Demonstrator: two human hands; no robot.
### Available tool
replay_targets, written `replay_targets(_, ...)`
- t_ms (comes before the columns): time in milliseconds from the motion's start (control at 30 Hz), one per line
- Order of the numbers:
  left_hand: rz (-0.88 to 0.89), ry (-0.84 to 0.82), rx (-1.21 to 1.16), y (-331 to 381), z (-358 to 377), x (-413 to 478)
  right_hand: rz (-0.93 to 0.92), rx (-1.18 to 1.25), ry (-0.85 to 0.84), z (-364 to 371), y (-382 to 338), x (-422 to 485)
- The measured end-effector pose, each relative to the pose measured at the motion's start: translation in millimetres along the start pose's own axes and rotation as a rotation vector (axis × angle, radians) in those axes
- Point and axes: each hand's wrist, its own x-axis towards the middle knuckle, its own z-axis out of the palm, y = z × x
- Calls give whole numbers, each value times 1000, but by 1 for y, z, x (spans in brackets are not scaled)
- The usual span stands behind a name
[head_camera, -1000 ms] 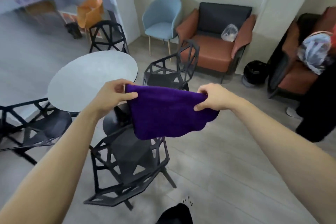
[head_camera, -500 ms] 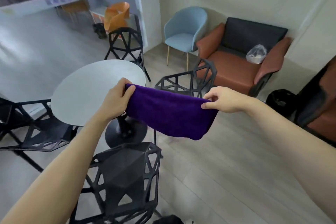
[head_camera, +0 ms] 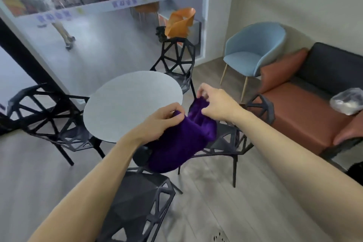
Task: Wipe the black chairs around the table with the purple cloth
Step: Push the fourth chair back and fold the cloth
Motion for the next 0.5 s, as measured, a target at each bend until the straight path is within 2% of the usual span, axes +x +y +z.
replay_targets(100,51,169,149,-2,-10,21,-172,39,-209,-11,-2,24)
replay_targets(200,77,257,115,-2,-15,36,-336,73,-230,-16,-9,52)
replay_targets(300,76,455,-40,7,-19,52,-303,474,-145,-25,-1,73)
replay_targets(367,50,585,-70,9,-29,61,-201,693,-241,-21,16,81)
replay_targets(433,21,615,-32,7,-42,71,-192,595,-474,3,29,89)
replay_targets(467,0,625,-19,5,-51,74,-188,575,-523,19,34,97)
replay_targets(500,-14,655,-36,0,-61,77,-173,621,-491,31,35,106)
